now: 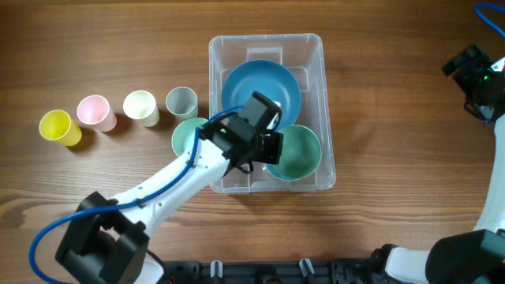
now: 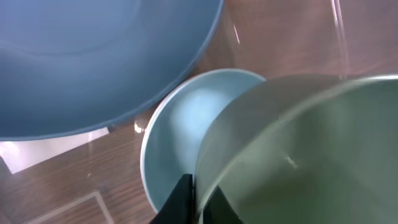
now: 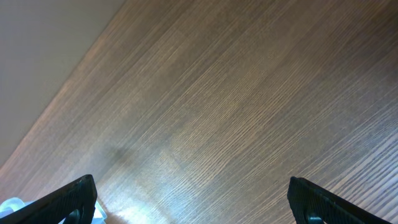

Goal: Pack container
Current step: 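Lower the mint bowl onto the stacked bowls in the bin, release, then move the left gripper left to the yellow cup and grasp it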

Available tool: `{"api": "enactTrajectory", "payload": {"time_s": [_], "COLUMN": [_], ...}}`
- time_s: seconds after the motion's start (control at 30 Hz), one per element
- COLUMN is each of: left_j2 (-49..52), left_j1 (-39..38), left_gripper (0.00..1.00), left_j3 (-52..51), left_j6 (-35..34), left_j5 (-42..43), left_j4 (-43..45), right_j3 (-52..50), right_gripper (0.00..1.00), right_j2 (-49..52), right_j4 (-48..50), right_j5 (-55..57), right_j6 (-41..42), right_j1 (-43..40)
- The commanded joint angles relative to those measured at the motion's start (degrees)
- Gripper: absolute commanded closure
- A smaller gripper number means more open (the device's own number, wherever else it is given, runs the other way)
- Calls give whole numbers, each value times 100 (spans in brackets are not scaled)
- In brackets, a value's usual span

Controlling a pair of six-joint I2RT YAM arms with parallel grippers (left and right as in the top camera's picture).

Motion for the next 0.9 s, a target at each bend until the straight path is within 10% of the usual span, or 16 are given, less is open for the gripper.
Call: {"api": "enactTrajectory", "payload": {"time_s": [0.0,0.07,0.47,0.87], "left_j2": [-201,-424,-1853,-839], "left_j1": [144,352,3180,3539], "left_gripper": [72,49,47,54], "left_j3": [72,245,855,-1222], "left_j6": [28,33,66,-101], "left_j5": [24,7,-468,-111], "left_j4": [-68,-387,-3289,-1178], "right_j3": [44,44,44,44], "right_gripper": [0,0,0,0], "right_j2": [42,42,42,42], "right_j4": [2,2,2,2], "right_j5": [17,17,17,17], "right_j6": [37,35,35,37], "right_j1": [24,24,24,24]}}
